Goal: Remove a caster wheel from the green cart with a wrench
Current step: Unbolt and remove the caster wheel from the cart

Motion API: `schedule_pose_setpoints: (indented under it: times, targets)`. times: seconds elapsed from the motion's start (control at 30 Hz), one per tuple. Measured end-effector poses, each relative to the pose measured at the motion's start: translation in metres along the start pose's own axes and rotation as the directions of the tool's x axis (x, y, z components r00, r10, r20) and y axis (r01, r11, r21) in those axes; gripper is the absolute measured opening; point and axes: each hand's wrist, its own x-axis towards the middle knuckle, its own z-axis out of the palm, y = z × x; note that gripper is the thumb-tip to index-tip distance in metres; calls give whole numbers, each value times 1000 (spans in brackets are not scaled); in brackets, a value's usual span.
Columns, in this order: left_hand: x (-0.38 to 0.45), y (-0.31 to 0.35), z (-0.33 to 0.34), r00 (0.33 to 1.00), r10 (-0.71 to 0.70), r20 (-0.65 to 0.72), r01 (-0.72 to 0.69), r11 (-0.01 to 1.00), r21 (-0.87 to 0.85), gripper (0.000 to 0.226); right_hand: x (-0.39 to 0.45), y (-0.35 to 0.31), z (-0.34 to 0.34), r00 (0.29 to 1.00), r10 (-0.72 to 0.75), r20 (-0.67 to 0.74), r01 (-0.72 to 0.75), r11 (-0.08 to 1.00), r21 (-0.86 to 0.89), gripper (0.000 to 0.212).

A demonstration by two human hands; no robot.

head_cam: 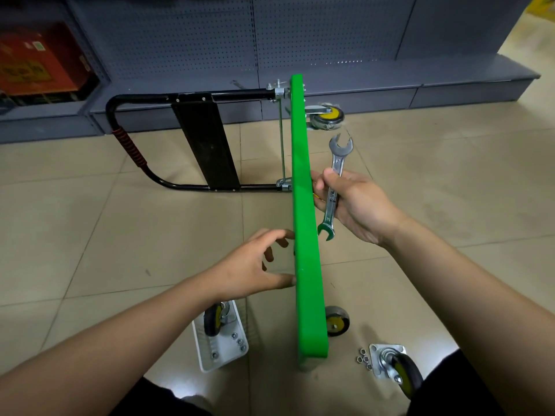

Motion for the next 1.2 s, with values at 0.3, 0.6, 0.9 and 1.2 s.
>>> schedule_pose_setpoints:
  times: [0.3, 0.6, 0.9, 1.2]
  targets:
    - [0, -1, 5, 1000, 27, -1, -27, 994, -101, 78, 2, 6, -6, 1000, -9, -2, 9, 1000, -28, 37]
    - [20, -39, 18, 987, -127, 102, 129, 992, -13, 72, 0, 5, -7, 999, -16, 35, 15, 999, 37, 36]
    - [25, -42, 30, 993, -69, 94, 75, 996, -55, 79, -1, 5, -9, 999, 5, 37, -7, 999, 49, 37]
    - [15, -42, 37, 996, 68, -50, -66, 997, 36, 76, -2, 3, -10, 999, 21, 42, -23, 998, 55, 35]
